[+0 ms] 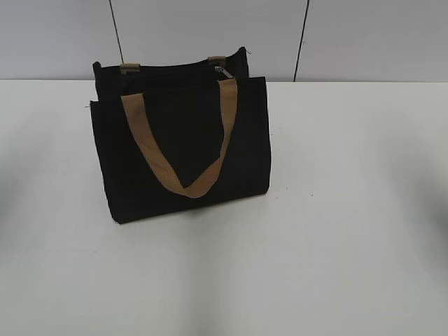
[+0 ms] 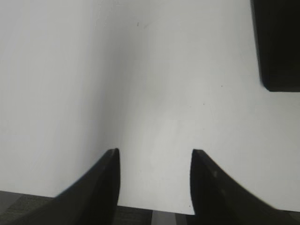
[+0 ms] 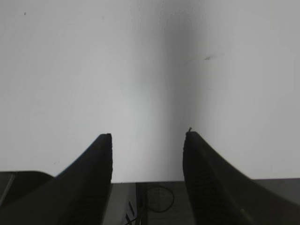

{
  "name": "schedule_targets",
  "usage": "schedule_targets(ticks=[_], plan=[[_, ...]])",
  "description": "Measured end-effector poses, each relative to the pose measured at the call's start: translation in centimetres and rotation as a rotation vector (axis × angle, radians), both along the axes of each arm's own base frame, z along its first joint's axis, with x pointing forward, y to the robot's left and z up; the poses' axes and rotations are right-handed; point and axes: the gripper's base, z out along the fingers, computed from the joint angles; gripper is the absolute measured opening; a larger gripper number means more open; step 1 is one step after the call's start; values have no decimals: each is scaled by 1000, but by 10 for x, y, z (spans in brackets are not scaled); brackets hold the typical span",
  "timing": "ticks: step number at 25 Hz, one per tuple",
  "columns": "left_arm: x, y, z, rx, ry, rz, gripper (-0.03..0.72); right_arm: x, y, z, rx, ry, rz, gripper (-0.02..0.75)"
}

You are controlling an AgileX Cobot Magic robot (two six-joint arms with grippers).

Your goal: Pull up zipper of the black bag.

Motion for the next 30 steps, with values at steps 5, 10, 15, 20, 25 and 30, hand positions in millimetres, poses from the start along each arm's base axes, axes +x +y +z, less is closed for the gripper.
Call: schedule_targets(ticks=[5, 10, 15, 20, 25, 30], plan=[[-40, 6, 12, 4, -38, 0, 368, -69, 8, -1, 40, -58, -4, 378], [-98, 14, 21, -10, -159, 1, 368, -134, 13, 2, 36, -211, 0, 378], [-160, 22, 22, -30, -333, 2, 368, -185, 16, -4, 31, -374, 4, 378], [-214, 30, 9, -26, -515, -25, 368, -229, 19, -13, 19, -568, 14, 378], [-254, 35, -11, -6, -703, -77, 367, -264, 22, -23, -37, -763, 90, 378], [-265, 35, -23, 24, -759, -137, 365, -263, 27, -37, -55, -751, 224, 378]])
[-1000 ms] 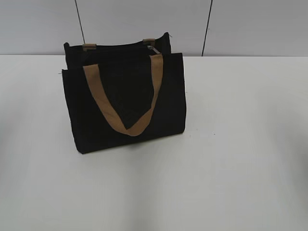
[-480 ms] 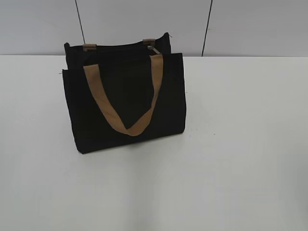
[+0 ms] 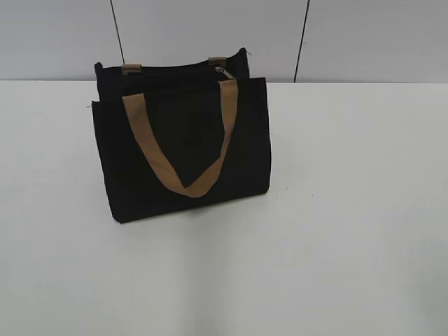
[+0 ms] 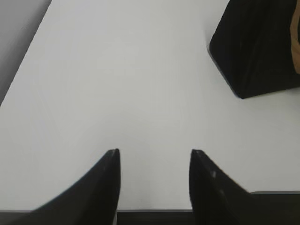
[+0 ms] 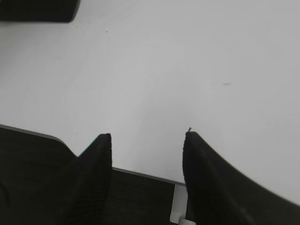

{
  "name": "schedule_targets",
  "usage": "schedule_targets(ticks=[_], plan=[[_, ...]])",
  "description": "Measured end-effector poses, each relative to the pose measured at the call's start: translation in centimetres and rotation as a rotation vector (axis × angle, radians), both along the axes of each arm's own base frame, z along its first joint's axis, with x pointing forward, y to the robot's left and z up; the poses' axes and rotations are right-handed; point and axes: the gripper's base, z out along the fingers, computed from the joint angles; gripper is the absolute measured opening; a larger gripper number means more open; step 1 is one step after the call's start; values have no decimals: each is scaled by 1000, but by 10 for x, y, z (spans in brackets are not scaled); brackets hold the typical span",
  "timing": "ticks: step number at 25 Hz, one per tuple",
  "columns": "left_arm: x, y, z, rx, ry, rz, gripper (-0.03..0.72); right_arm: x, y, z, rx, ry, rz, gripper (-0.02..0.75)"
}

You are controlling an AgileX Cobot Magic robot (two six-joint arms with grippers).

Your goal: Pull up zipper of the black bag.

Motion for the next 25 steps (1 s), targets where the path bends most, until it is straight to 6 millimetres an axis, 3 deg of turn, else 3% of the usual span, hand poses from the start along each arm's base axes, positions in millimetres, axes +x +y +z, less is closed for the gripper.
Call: schedule_targets(ticks=[4, 25], plan=[[8, -6, 1, -12, -88, -56, 364, 5, 4, -2, -19, -36, 68, 378], [11, -5, -3, 0, -85, -54, 372, 11, 3, -4, 28, -72, 28, 381]])
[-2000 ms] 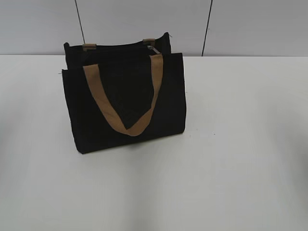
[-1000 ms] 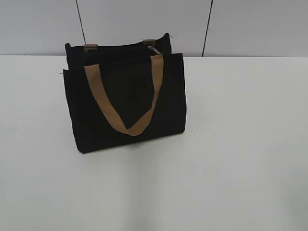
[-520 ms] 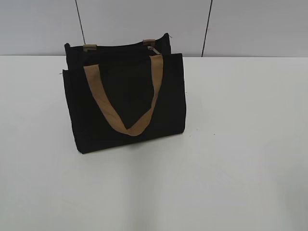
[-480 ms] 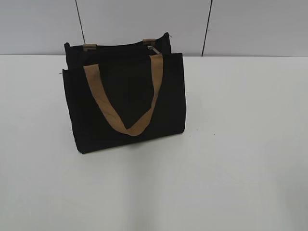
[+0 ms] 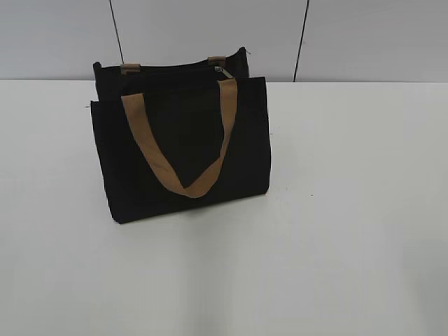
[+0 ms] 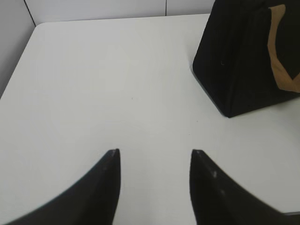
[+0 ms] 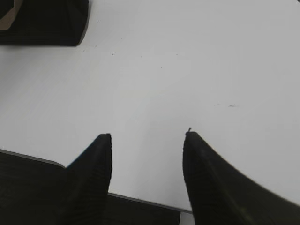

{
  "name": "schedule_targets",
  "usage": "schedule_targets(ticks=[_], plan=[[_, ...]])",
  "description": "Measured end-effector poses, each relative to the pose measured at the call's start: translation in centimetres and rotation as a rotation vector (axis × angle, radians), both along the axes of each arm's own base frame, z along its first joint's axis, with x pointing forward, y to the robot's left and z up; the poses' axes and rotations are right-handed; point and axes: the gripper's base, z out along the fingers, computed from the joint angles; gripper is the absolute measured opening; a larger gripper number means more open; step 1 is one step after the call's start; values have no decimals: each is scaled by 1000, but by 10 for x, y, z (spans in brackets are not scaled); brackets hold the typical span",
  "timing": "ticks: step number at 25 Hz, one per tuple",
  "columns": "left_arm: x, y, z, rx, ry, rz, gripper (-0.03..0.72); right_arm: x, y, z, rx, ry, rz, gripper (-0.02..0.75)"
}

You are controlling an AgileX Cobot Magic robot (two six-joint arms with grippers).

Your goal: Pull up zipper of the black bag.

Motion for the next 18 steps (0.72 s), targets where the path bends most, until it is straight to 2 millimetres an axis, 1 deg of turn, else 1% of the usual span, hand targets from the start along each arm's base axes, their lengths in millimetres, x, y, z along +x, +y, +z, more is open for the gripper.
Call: schedule_targets(ticks=[2, 4, 5, 6, 7, 9, 12, 18], plan=[[0, 0, 0, 0, 0, 0, 428, 0, 0, 0, 0, 0, 0, 417], [0, 0, 0, 0, 0, 0, 561, 0, 0, 0, 1, -1, -1, 501], [0, 0, 0, 0, 0, 0, 604, 0, 0, 0, 4, 0, -2, 560], [0, 0, 0, 0, 0, 0, 627, 0, 0, 0, 8, 0, -5, 603], [0, 0, 0, 0, 0, 0, 634, 0, 0, 0, 16, 2, -9, 622], [0, 0, 0, 0, 0, 0, 629, 0, 0, 0, 29, 4, -17, 632], [0, 0, 0, 0, 0, 0, 580, 0, 0, 0, 35, 5, -20, 621], [0, 0, 0, 0, 0, 0, 447, 0, 0, 0, 38, 3, -33, 519]])
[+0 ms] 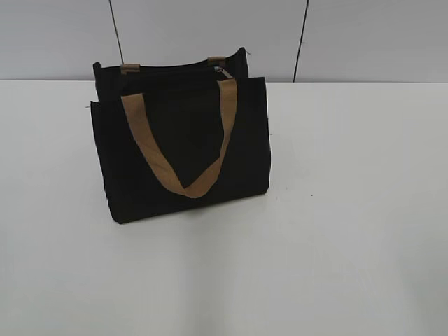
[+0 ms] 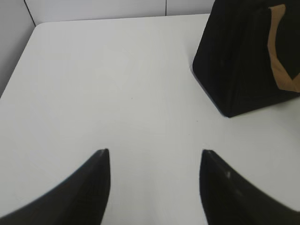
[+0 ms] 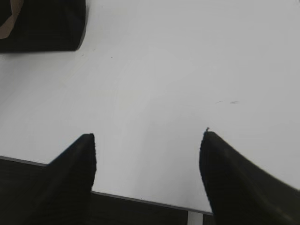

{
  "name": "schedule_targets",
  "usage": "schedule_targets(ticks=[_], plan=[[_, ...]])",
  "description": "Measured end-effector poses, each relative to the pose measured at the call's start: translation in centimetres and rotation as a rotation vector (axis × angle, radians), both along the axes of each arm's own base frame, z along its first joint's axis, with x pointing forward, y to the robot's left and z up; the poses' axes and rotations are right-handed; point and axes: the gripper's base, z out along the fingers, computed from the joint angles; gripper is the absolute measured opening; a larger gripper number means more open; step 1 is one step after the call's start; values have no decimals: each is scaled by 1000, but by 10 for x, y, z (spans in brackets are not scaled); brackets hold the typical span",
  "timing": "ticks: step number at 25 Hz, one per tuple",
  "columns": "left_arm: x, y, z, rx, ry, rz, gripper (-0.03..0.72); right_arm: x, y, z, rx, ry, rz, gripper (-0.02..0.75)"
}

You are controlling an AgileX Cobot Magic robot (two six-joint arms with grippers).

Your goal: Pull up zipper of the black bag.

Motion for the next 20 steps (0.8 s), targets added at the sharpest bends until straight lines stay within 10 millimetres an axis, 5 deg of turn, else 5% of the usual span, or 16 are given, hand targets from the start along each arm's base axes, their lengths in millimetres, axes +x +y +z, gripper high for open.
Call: schedule_targets(ticks=[20], plan=[[0, -5, 0, -37, 2, 90, 277, 1, 0, 0, 1, -1, -56, 468]])
